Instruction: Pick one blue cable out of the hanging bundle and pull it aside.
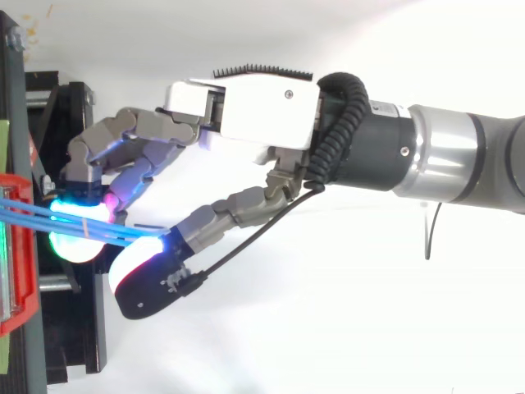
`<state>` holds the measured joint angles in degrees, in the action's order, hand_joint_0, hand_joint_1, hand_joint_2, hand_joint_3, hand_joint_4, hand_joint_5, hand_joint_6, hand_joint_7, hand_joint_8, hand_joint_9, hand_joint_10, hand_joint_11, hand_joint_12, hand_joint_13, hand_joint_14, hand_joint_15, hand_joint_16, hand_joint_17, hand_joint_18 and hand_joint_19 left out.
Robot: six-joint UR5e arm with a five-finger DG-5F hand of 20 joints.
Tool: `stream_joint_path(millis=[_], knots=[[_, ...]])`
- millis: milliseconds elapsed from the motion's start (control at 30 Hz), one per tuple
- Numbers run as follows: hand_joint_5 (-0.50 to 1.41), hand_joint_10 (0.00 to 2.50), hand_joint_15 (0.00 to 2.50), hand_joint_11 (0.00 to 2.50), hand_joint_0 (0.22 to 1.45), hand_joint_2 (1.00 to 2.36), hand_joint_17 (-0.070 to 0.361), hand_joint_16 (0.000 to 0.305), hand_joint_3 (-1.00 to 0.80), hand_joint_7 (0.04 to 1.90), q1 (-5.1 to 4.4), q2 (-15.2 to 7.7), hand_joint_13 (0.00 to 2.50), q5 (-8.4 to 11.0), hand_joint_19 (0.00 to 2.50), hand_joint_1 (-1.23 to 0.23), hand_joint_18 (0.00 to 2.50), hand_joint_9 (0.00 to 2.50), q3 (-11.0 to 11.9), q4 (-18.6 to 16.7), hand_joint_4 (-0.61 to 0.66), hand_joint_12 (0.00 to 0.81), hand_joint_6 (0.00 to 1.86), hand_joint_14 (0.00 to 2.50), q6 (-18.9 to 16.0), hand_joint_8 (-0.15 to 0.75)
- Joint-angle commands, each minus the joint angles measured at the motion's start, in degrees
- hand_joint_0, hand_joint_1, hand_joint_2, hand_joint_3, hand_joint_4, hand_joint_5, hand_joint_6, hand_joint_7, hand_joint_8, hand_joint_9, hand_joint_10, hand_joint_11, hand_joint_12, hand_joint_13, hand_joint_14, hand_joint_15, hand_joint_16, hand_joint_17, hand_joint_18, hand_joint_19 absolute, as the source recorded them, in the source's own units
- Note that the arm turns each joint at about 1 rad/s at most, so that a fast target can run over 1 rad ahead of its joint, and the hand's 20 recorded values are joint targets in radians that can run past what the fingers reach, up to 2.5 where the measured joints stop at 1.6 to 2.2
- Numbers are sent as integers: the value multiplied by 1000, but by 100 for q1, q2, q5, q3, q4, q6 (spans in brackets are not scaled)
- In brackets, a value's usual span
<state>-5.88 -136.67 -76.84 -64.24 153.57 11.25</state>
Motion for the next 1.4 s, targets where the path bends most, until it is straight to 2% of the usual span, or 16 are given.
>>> stream_joint_path(millis=[0,100,267,333,500,567,667,700,767,867,933,967,1033,1133,1300,1367], knots=[[-168,14,180,416,541,1000,106,47,-500,902,-1,114,499,-120,308,-787,492,860,0,411,121,373,890,7,132,302],[-158,14,187,418,504,1000,111,49,-500,919,-1,158,512,-182,327,-640,499,893,0,552,124,390,881,7,211,315],[-145,16,194,413,562,1010,104,46,-374,982,-1,307,516,-226,351,-571,476,929,0,701,111,373,875,7,308,316],[-144,15,198,443,571,1017,103,46,-254,1033,-1,351,519,-200,348,-672,486,929,0,719,111,373,876,7,308,319],[-152,16,191,463,622,1021,104,46,-196,1046,-1,378,529,-200,346,-837,526,905,0,719,50,369,892,7,308,314],[-162,19,189,477,657,1021,103,46,-226,1039,-1,378,539,-200,338,-886,548,903,0,719,1,368,910,7,308,310],[-174,16,186,476,743,1008,103,46,-411,998,8,378,549,-200,317,-935,572,886,0,692,-41,367,923,7,317,291],[-180,19,190,479,768,1000,103,46,-500,978,17,378,550,-200,317,-956,576,874,0,692,-30,366,919,7,308,288],[-181,16,189,485,753,1000,103,46,-500,961,34,378,551,-200,313,-948,584,868,0,684,24,364,920,7,308,283],[-178,16,210,500,604,1000,104,46,-500,921,52,378,553,-182,353,-914,581,883,0,684,95,367,915,8,308,288],[-166,16,222,499,482,1000,118,53,-500,931,52,378,575,-182,370,-792,608,932,0,684,117,400,903,8,317,330],[-164,15,222,493,473,1000,120,54,-500,936,52,378,577,-182,367,-775,613,942,0,684,121,404,902,8,317,335],[-149,15,231,488,475,1000,122,54,-500,969,61,378,582,-182,391,-589,605,975,0,684,115,408,886,9,308,348],[-142,16,248,480,540,1004,112,50,-446,1025,61,378,570,-182,428,-514,566,977,0,684,96,386,879,9,317,331],[-145,17,250,515,565,1020,111,49,-173,1085,61,378,583,-182,432,-712,588,968,0,701,103,385,884,10,317,332],[-151,17,244,523,594,1023,110,49,-142,1079,61,378,584,-182,422,-798,596,960,0,692,82,382,896,9,317,328]])
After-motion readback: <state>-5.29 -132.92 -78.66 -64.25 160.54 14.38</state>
